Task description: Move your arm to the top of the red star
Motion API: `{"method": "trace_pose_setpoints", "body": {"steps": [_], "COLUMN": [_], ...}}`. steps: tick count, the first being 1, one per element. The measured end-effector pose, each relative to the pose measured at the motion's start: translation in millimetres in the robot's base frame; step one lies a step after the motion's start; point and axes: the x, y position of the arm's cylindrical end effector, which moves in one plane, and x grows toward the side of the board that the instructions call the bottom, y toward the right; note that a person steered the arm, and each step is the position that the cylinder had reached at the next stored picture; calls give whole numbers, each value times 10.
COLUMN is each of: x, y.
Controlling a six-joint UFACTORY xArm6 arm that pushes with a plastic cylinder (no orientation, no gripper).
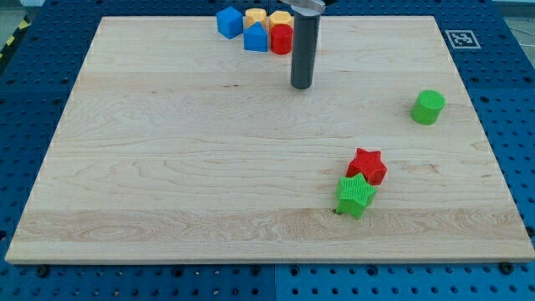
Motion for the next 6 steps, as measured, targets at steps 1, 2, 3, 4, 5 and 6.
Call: {"method": "trace_pose_setpoints", "body": {"steps": [1,2,3,4,5,6], "x": [31,74,220,308,520,661], "y": [259,386,536,595,682,682]}}
